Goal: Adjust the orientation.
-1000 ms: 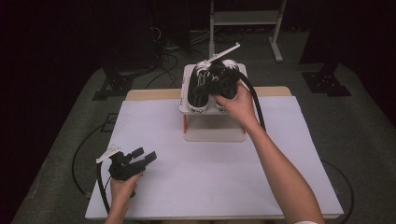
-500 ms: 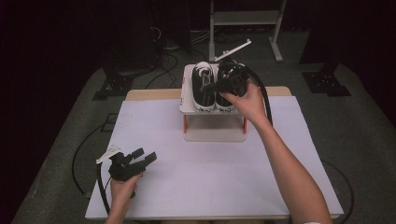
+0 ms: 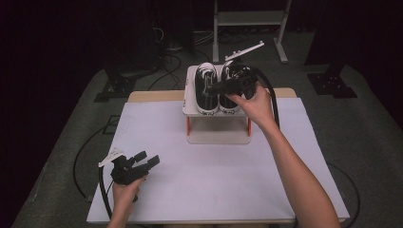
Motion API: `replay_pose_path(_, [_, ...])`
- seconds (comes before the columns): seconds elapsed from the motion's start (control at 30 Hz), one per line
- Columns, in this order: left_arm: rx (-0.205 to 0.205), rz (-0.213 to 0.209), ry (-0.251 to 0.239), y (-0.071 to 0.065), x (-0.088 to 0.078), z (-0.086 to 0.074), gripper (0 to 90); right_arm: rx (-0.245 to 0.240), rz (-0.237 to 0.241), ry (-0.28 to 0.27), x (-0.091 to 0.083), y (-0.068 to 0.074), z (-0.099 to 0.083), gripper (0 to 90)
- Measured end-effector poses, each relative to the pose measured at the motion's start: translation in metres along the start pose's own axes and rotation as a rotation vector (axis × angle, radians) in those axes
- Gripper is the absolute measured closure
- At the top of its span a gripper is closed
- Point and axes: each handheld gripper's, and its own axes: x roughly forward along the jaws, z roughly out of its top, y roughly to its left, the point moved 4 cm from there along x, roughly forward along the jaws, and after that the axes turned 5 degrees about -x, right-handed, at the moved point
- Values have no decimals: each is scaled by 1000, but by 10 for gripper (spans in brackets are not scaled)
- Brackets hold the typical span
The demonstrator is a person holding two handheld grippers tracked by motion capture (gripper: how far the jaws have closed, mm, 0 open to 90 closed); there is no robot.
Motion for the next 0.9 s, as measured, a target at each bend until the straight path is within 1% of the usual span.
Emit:
replay_pose_path(0.07, [-1,1,-2,0,0,0,178,18,-3,-14,-4,-3,-1,567])
replay_pose_path(0.23, [1,0,3,-1,1,-1,178,37,-18,-56,-17,-8,-6,527])
replay_pose_path(0.3, [6,1,6,-1,1,-1,178,38,-27,-72,-23,-10,-8,508])
replay_pose_path(0.37, [3,1,5,0,1,-2,178,41,-36,-87,-31,-13,-12,491])
replay_pose_path(0.43, [-1,3,4,1,1,-3,178,56,-37,-104,-40,-15,-16,470])
replay_pose_path(0.5, [-4,6,7,2,1,-3,177,61,-41,-132,-49,-17,-21,454])
replay_pose_path(0.6, [-4,7,8,1,1,-4,177,71,-44,-150,-63,-23,-30,448])
replay_pose_path(0.63, [-3,7,9,1,1,-4,178,84,-43,-154,-67,-24,-33,444])
replay_pose_path(0.7, [0,9,11,1,1,-4,178,88,-52,-164,-75,-27,-38,439])
replay_pose_path(0.9, [3,9,14,1,2,-4,177,110,-75,-171,-90,-37,-57,421])
